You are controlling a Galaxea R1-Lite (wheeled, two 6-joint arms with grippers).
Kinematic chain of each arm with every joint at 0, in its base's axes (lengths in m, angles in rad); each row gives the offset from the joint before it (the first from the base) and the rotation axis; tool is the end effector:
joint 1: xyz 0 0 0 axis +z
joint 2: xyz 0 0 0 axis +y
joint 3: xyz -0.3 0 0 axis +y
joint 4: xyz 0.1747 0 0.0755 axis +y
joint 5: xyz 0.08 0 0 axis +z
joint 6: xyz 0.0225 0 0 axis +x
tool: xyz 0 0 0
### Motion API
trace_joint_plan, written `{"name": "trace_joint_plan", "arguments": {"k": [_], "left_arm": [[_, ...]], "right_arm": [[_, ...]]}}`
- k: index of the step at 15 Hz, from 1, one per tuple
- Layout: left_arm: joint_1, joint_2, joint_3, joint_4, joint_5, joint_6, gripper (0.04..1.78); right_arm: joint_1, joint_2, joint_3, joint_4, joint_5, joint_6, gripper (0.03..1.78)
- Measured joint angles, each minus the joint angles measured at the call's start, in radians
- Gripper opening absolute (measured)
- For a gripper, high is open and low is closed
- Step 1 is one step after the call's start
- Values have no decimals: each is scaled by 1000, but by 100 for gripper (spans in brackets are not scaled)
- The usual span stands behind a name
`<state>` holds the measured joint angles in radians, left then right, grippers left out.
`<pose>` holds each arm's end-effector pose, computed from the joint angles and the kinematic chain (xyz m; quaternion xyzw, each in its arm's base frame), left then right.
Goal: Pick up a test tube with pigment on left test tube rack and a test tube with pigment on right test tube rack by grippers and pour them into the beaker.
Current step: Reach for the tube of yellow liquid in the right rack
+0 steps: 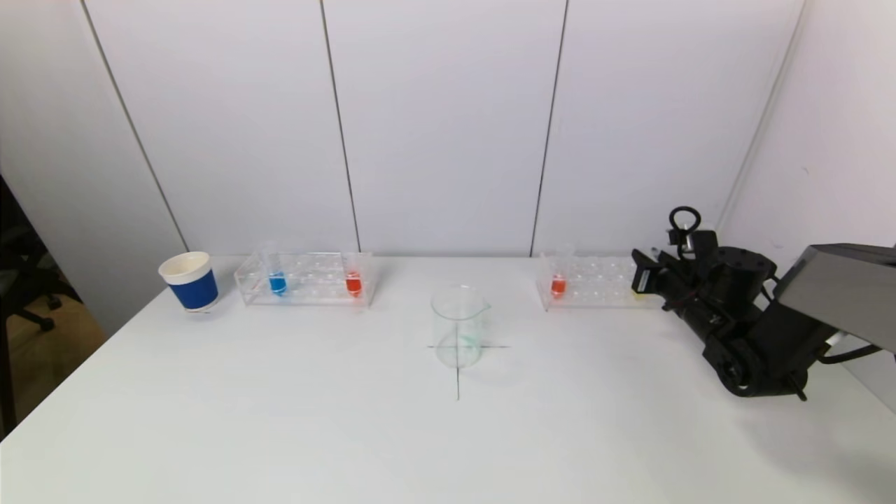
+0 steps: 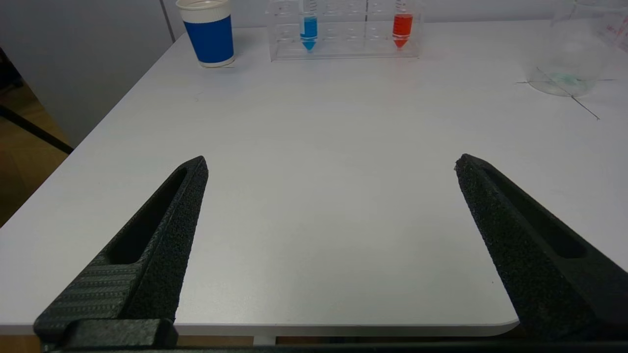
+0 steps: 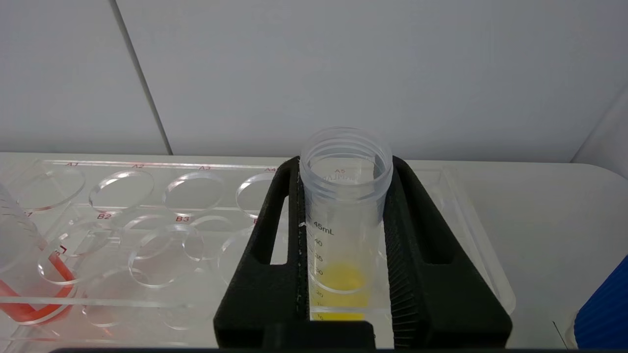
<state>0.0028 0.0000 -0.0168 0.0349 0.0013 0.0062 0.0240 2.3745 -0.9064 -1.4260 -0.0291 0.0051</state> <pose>-0.0241 0.0000 0.0766 0.0031 0.0091 0.0020 1.0000 0.4113 0.0092 0.0379 0.0020 0.0210 -0.0026 0.9998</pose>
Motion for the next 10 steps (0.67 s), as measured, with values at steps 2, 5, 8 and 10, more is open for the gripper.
{"name": "trace_joint_plan", "arguments": {"k": [2,5,8,10], "left_arm": [[0,0,0,0,0,0,176],[0,0,0,0,0,0,176],[0,0,0,0,0,0,176],[0,0,0,0,0,0,176]], "right_arm": [[0,0,0,0,0,0,46],[1,1,0,0,0,-1,46],[2,1,0,0,0,-1,46],[2,1,1,-2,0,-2,46]]}}
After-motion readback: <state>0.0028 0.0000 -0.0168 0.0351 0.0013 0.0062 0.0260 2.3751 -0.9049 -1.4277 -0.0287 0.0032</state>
